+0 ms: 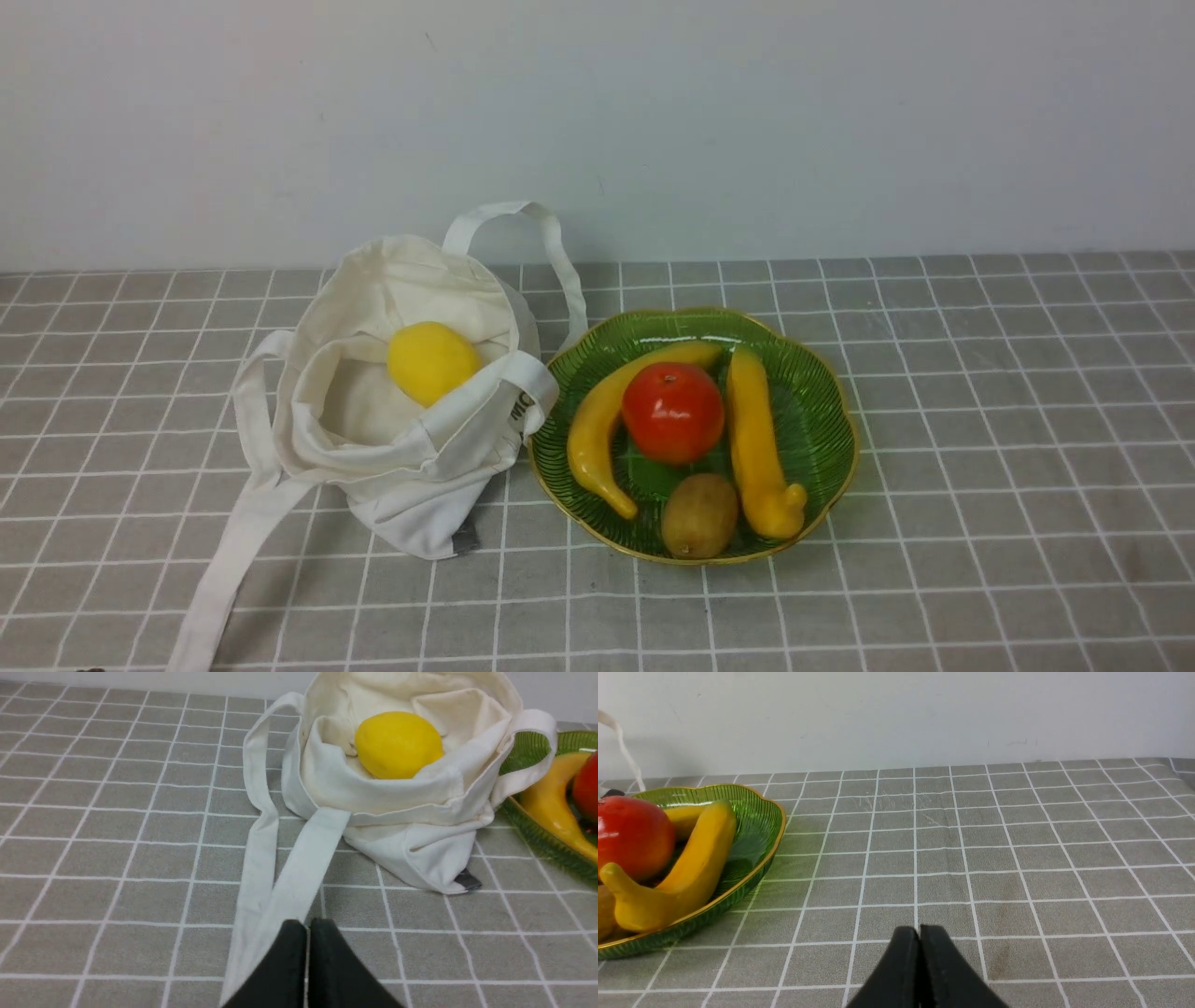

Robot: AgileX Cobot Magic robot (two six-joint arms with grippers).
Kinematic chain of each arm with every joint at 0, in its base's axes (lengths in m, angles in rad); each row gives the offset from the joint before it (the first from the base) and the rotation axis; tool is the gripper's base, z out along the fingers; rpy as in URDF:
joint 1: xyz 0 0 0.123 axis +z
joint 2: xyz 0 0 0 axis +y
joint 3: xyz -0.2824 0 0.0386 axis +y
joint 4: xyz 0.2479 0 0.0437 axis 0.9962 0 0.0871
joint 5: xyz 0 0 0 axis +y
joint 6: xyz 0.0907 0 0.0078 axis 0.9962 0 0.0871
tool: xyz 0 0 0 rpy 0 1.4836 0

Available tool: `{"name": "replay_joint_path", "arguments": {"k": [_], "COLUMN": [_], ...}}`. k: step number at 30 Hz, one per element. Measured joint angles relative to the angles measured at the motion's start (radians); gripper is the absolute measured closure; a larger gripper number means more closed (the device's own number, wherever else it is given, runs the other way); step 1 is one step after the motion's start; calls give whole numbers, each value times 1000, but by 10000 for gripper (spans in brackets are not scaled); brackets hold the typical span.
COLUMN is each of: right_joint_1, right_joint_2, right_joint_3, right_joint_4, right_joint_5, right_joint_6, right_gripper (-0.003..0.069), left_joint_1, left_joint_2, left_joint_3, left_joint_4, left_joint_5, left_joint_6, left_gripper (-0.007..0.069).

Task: Take the fruit out of the bag on the grey coffee tablecloth and place them on the plate.
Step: 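Reach into the bag and grasp the lemon with the left gripper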

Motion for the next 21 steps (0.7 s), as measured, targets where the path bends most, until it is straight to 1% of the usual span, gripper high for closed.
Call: {"name": "replay_joint_path", "arguments": {"k": [1, 2, 4, 5, 7, 8, 11, 13, 14, 16, 18, 19, 20, 21], "right_joint_1": [0, 0, 0, 0, 0, 0, 0, 0, 0, 0, 0, 0, 0, 0], "right_joint_2": [0, 0, 0, 0, 0, 0, 0, 0, 0, 0, 0, 0, 0, 0], "right_joint_3": [0, 0, 0, 0, 0, 0, 0, 0, 0, 0, 0, 0, 0, 0], "right_joint_4": [0, 0, 0, 0, 0, 0, 0, 0, 0, 0, 0, 0, 0, 0], "right_joint_5": [0, 0, 0, 0, 0, 0, 0, 0, 0, 0, 0, 0, 0, 0], "right_joint_6": [0, 0, 0, 0, 0, 0, 0, 0, 0, 0, 0, 0, 0, 0], "right_gripper": [674, 674, 674, 674, 674, 674, 674, 674, 674, 674, 674, 674, 674, 674], "left_joint_1": [0, 0, 0, 0, 0, 0, 0, 0, 0, 0, 0, 0, 0, 0], "left_joint_2": [0, 0, 0, 0, 0, 0, 0, 0, 0, 6, 90, 90, 143, 230], "left_joint_3": [2, 2, 3, 3, 3, 3, 3, -18, -42, -111, -251, -251, -297, -359], "left_joint_4": [-127, -145, -335, -409, -608, -635, -817, -890, -916, -927, -898, -898, -869, -814], "left_joint_5": [0, 0, 0, 0, -19, -29, -94, -73, -49, -2, 75, 75, 110, 179], "left_joint_6": [-29, -34, -79, -93, -107, -107, -92, -80, -55, -2, 114, 114, 148, 189], "left_gripper": [629, 629, 629, 629, 629, 629, 629, 631, 632, 631, 631, 631, 631, 631]}}
